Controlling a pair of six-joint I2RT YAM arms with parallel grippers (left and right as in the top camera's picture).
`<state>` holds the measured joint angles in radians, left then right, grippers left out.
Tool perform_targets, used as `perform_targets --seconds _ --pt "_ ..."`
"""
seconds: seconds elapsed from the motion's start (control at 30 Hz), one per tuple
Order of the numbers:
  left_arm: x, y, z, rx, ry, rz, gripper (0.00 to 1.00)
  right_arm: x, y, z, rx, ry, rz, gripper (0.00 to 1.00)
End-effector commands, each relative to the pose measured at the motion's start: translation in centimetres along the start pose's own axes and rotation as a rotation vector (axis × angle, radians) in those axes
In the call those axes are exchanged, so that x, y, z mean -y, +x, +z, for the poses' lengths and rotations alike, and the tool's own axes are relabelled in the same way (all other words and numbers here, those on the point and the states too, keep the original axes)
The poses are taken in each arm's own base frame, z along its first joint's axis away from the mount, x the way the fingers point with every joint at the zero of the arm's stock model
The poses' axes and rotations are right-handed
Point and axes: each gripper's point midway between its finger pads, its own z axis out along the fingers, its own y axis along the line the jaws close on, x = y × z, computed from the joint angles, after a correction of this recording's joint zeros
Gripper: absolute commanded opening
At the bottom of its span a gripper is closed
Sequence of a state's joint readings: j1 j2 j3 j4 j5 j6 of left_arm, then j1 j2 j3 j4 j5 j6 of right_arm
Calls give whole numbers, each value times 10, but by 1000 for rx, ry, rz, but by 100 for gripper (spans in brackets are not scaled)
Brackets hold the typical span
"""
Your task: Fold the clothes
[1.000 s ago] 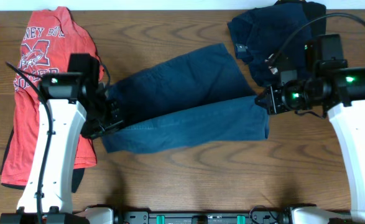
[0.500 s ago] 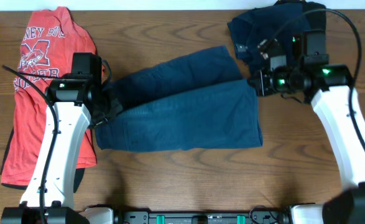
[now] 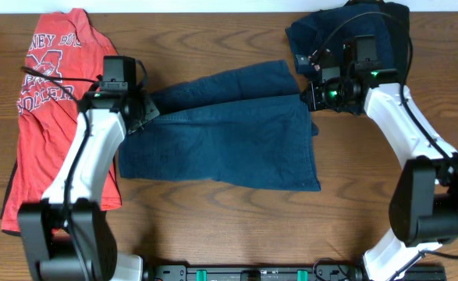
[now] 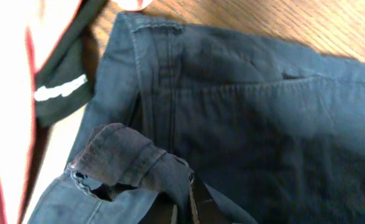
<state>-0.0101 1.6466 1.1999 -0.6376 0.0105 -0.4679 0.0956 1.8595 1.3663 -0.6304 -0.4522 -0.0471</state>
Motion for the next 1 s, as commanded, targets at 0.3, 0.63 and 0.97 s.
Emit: perform_targets --seconds 0.3,0.63,0.97 --pt "-28 -15 75 37 -154 -9 6 56 -15 31 57 176 4 1" --pt "-18 -35 30 131 -100 -21 6 18 -58 -8 198 107 -73 1" --pt "-21 -37 -81 269 -21 -34 6 -34 -63 -114 318 113 -139 1"
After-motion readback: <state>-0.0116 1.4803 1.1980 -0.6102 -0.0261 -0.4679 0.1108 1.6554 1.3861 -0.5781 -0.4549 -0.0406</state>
